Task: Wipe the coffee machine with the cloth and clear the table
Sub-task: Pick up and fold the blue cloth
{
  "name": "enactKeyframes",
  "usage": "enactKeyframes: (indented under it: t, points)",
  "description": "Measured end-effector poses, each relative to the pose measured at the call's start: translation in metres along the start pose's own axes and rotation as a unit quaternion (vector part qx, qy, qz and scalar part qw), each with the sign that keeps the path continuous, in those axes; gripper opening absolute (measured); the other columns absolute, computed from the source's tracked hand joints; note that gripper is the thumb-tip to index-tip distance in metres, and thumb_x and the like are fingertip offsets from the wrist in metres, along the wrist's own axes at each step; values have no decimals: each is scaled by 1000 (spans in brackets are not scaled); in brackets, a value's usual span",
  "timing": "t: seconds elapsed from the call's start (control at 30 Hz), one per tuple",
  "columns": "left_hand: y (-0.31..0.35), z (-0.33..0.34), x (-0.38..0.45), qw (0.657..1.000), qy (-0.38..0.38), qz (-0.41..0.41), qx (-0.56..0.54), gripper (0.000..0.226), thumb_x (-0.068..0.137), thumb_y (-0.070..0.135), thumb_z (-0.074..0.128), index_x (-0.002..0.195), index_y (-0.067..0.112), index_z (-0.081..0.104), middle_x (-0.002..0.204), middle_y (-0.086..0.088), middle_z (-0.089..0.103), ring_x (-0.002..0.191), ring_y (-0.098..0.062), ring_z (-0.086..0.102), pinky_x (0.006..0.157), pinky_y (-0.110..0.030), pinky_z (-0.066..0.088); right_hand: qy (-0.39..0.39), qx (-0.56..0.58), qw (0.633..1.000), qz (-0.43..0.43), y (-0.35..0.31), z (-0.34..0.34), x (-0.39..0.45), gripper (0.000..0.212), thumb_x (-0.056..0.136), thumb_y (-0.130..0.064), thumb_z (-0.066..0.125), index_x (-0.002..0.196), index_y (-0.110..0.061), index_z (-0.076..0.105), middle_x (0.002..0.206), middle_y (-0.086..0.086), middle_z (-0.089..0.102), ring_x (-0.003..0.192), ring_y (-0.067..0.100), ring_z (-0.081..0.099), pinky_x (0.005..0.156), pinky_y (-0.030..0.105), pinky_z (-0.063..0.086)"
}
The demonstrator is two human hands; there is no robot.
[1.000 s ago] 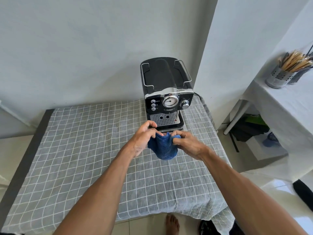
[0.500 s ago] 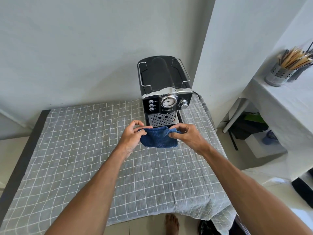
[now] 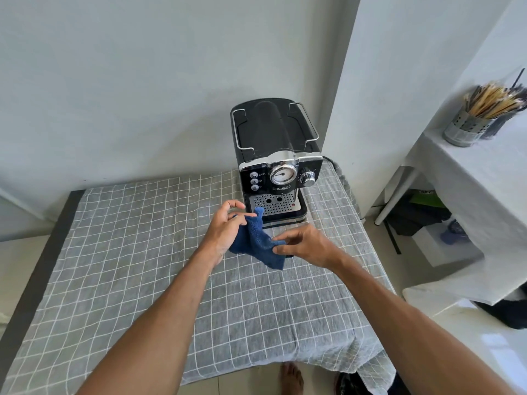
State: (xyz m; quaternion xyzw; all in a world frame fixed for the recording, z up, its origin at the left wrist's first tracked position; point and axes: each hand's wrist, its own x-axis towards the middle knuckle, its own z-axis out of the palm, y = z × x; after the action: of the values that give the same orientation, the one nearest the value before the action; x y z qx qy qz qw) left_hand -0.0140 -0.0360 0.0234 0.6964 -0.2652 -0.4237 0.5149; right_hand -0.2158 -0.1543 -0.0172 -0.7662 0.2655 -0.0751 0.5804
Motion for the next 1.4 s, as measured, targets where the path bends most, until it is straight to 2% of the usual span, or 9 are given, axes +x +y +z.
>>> enactKeyframes:
  t: [0.1, 0.33, 0.43, 0.57, 0.73, 0.93, 1.1, 1.27, 1.4]
  points:
    - [-1, 3, 0, 1000, -25, -8, -12, 34, 77, 6, 48, 100, 27, 62, 95, -6, 79, 99, -22, 67, 97, -47, 48, 48, -7, 999, -3, 0, 0, 5, 17, 91, -24, 77, 108, -21, 80, 105, -3, 79, 96, 17, 76, 90, 45, 62]
    - [5, 11, 0, 998, -34, -8, -54, 40, 79, -9, 35, 99, 16, 59, 69, -2, 71, 91, -25, 67, 86, -38, 47, 90, 3, 995, -45, -11, -10, 12, 17, 88, -13, 79, 106, -13, 80, 112, 2, 73, 93, 3, 70, 82, 19, 57]
    - [7, 12, 0, 997, -30, -12, -74, 43, 82, -15, 30, 98, 14, 57, 64, -1, 69, 82, -21, 66, 75, -33, 47, 95, -17, 994, -49, -7, -14, 15, 18, 85, -21, 83, 103, -23, 81, 140, -4, 59, 121, 7, 61, 97, 26, 57]
    - [6, 8, 1, 997, -46, -9, -68, 36, 85, -13, 35, 100, 13, 56, 78, -9, 75, 79, -18, 66, 75, -34, 48, 71, 62, 995, -46, -7, -16, 12, 13, 89, -10, 78, 102, -8, 78, 108, 6, 77, 103, 24, 73, 91, 37, 61]
    - [-6, -7, 3, 999, -31, 11, 2, 22, 95, -4, 61, 105, 16, 57, 103, 0, 80, 97, -15, 73, 91, -32, 53, 135, 49, 989, -33, -4, -23, 9, 27, 86, -9, 81, 111, -10, 72, 97, 6, 76, 85, 13, 70, 78, 27, 62]
    - [-26, -6, 3, 978, -13, 48, 203, 19, 95, 25, 74, 106, 35, 63, 99, 24, 77, 81, 1, 72, 69, -20, 51, 81, -197, 977, 8, 7, -39, 11, 27, 94, -20, 73, 121, -17, 72, 100, -6, 67, 82, 8, 63, 68, 14, 55]
    - [-38, 5, 12, 971, 34, 68, 228, 15, 92, 31, 77, 101, 32, 66, 98, 16, 79, 83, 3, 72, 68, -16, 48, 107, -213, 971, 23, 22, -46, 15, 22, 91, -22, 76, 113, -21, 76, 104, -6, 63, 85, 8, 66, 70, 19, 58]
    - [-46, 8, 29, 933, 60, 176, 307, 17, 96, 27, 71, 113, 29, 68, 111, 6, 77, 47, -7, 62, 41, -21, 50, 135, -204, 969, 24, 18, -52, 29, 20, 91, -17, 75, 110, -18, 77, 109, -5, 67, 80, 3, 65, 64, 9, 53]
    - [-48, 13, 32, 917, 97, 255, 291, 21, 94, 27, 74, 114, 26, 71, 109, 2, 78, 63, -10, 73, 47, -31, 60, 174, -224, 959, -12, 13, -58, 26, 20, 91, -16, 76, 110, -20, 78, 105, -8, 66, 80, 3, 65, 65, 8, 53]
